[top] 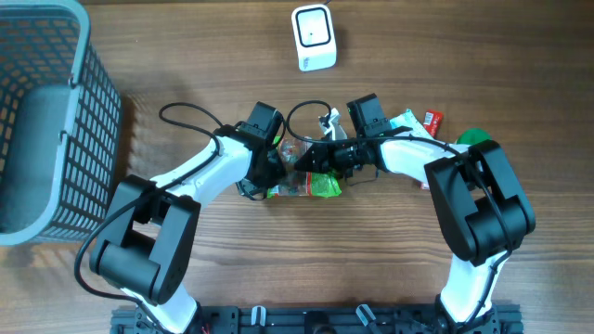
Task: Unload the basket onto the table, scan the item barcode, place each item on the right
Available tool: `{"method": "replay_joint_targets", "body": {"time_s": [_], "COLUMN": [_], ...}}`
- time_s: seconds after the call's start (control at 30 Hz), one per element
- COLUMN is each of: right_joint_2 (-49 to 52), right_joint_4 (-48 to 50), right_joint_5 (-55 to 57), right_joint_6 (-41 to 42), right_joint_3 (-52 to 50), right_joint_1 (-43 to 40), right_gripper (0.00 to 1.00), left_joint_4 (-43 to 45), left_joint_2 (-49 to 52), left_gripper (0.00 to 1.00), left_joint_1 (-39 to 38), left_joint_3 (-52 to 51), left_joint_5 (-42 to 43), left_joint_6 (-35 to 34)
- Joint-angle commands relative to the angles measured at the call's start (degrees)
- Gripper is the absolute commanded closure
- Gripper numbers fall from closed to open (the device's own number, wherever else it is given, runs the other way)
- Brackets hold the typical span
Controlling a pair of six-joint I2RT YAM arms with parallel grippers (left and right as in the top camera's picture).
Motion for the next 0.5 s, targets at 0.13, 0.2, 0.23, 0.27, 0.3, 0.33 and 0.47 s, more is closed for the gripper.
{"method": "replay_joint_targets", "body": {"time_s": [0.13, 0.2, 0.23, 0.27, 0.3, 0.33, 0.47], "right_joint_2": [0.94, 0.94, 0.94, 0.94, 0.94, 0.94, 0.94], "right_joint_4": [2.25, 2.43, 2.43, 2.38, 2.19, 1.70, -3.98], "right_joint_5": [1.90, 1.92, 1.92, 1.97, 2.36, 2.82, 9.90], "right_joint_6": [-0.79, -0.85, -1.11, -1.53, -1.62, -1.77, -2.97], "right_joint_3": [-0.13, -0.13, -0.13, -0.13, -0.13, -0.13, -0.13], "right_joint_1": [2.86, 3.08, 3.08, 3.08, 3.08, 3.06, 2.58], "right_gripper": [0.65, 0.66, 0.72, 0.76, 0.77, 0.77, 0.75], "left_joint_4": [1.31, 1.29, 1.29, 1.27, 1.11, 1.01, -2.38], "left_joint_2": [1.44, 1.44, 1.44, 1.44, 1.44, 1.44, 0.90], "left_gripper": [0.96, 0.96, 0.96, 0.96, 0.96, 0.96, 0.96], "left_joint_1": [-1.25, -1.25, -1.22, -1.22, -1.22, -1.18, 0.15], "left_joint_3": [-1.62, -1.62, -1.62, -1.62, -1.62, -1.62, -1.05], "left_joint_5": [0.31, 0.28, 0.26, -0.20, -1.29, -2.54, -13.60], "left_joint_6": [-0.81, -0.81, -0.79, -0.79, -0.79, -0.79, -0.79]}}
